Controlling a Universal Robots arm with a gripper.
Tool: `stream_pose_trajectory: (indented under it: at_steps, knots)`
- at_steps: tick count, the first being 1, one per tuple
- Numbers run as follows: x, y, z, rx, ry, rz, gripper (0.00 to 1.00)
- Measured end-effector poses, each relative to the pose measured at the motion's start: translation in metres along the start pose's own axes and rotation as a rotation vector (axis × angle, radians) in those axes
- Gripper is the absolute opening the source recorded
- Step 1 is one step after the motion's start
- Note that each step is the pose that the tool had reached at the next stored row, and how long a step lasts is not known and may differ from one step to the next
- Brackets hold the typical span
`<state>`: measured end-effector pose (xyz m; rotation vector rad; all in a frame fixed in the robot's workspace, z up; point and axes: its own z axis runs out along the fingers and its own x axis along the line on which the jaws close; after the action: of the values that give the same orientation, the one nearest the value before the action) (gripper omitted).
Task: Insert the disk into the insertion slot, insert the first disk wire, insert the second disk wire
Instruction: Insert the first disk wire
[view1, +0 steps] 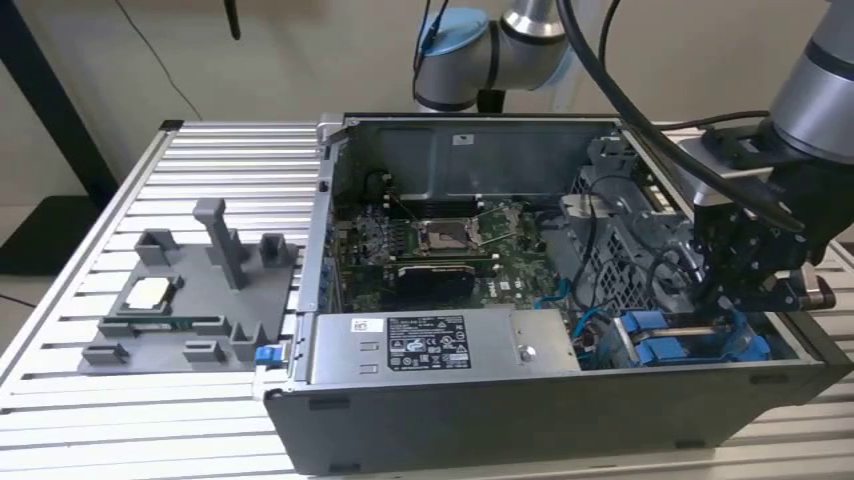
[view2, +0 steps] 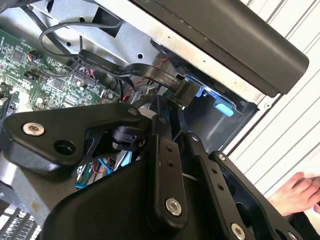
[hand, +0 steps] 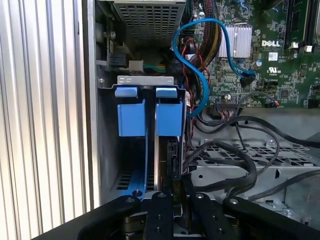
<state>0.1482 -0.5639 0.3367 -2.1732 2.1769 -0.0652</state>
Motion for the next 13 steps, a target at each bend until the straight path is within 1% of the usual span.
stream_pose_trajectory:
  at_steps: [2,5,8,10,11,12,13]
  knots:
    - [0.0001,-0.0009,0.0013,-0.0002,-0.0012,0.000,0.19]
    - [0.0001,-0.0014,0.0020,0.0000,-0.0003,0.002,0.19]
    - [0.0002,-0.0012,0.0066,0.0000,0.0023,0.007,0.19]
    - [0.0001,-0.0011,0.0087,-0.0001,0.0011,0.007,0.20]
    - [0.0001,-0.0012,0.0087,-0.0009,0.0012,0.007,0.20]
    - [0.0001,-0.0014,0.0078,-0.0034,0.0013,0.007,0.27]
    - [0.0001,-0.0015,0.0061,-0.0067,0.0005,0.007,0.27]
